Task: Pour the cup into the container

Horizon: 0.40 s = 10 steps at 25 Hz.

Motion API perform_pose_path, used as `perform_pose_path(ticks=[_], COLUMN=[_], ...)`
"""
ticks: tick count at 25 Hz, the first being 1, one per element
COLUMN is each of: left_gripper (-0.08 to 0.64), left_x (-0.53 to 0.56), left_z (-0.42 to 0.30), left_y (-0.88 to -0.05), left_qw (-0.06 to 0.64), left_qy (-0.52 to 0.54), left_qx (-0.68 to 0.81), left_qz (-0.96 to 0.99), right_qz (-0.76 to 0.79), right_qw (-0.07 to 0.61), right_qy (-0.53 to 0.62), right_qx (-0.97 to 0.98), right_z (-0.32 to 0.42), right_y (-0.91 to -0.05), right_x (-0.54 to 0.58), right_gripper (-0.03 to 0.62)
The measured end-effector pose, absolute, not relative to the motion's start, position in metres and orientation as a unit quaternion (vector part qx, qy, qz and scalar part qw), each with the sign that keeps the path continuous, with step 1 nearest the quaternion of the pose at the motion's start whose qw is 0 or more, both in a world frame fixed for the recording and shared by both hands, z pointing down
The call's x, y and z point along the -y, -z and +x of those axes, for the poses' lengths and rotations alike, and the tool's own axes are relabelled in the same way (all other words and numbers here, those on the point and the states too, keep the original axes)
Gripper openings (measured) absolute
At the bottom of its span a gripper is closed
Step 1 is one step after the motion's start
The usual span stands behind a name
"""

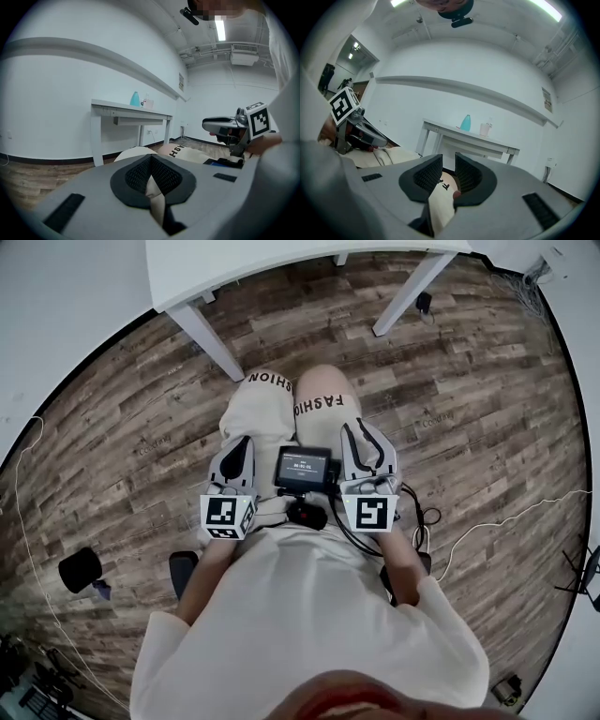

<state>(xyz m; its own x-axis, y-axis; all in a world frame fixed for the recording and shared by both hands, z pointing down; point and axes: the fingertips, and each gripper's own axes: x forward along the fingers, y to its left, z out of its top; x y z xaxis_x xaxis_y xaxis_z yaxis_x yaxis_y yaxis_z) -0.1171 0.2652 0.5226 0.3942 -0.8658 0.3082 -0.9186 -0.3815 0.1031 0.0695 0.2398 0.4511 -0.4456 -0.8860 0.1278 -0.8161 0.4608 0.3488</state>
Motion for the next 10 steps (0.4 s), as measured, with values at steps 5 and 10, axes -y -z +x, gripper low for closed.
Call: perform_pose_path(ticks=[5, 10], left_gripper=[0.012, 0.012], left_x=[-0.2669, -0.2724], left_z=[-0.1169, -0.1126], left_y=[-0.5210, -0.5211], left_qw=[0.130, 0.136], left_qy=[-0.100, -0.099], left_qx=[0.541, 0.540], left_qz=[0.825, 0.825], right_qz=[0.506, 0.502], right_qw=[0.151, 0.156], right_qy=[0.113, 0.121], right_qx=[0.842, 0.842], right_z=[0.0708, 0.0719], right_y=[-0.4520, -0.4504], right_x=[-0.2395, -0.2442], right_gripper=[0.087, 0.087])
